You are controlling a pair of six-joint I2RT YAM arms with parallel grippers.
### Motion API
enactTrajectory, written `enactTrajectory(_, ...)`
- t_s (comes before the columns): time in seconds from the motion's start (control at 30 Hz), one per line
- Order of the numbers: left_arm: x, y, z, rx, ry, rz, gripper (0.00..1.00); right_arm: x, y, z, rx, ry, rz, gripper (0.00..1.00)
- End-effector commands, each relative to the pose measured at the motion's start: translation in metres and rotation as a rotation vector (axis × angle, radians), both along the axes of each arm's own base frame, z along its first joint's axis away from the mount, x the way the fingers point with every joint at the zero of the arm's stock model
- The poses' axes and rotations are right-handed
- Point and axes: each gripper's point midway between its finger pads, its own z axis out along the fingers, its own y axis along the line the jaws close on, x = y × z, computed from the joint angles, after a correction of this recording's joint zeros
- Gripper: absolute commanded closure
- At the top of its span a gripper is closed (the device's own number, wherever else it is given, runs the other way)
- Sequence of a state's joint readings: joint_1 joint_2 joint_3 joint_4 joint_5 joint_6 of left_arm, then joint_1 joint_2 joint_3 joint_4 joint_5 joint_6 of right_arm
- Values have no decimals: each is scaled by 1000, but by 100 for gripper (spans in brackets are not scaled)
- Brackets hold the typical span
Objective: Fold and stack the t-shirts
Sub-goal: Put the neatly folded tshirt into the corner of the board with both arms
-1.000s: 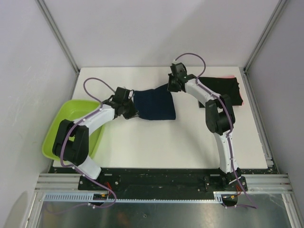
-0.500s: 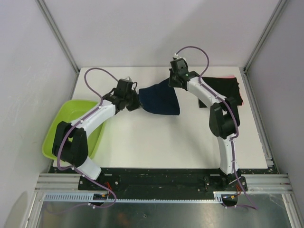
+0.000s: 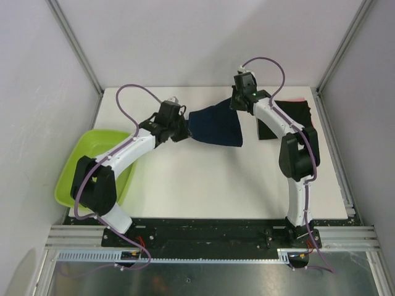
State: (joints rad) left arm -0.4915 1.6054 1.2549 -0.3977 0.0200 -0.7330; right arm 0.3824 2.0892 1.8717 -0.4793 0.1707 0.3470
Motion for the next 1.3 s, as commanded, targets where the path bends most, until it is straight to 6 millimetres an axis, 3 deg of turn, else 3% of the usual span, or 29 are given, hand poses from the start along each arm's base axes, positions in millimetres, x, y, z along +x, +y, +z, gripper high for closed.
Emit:
enactTrajectory(0.0, -15, 15, -26, 35, 52, 56, 100, -4, 12, 8, 27, -30, 22, 100)
enactTrajectory(0.13, -35, 28, -52, 72, 107, 73, 100, -9, 13, -4, 32, -18, 18, 100)
enactTrajectory(0.27, -43, 30, -61, 77, 131, 60, 100, -12, 14, -13, 25, 0, 24, 100)
enactTrajectory(0.4, -34, 19, -45, 64, 90, 28, 100, -13, 10, -10, 18, -12, 12, 100)
enactTrajectory(0.53, -21, 6, -24, 52, 36, 3, 100, -8, 2, 7, 22, -44, 1, 100)
enactTrajectory(0.97, 7, -35, 16, 12, -60, -44, 100, 8, -34, 57, 27, -135, -58, 100)
enactTrajectory(1.27, 20, -66, 30, -15, -88, -76, 100, 16, -63, 76, 35, -165, -101, 100)
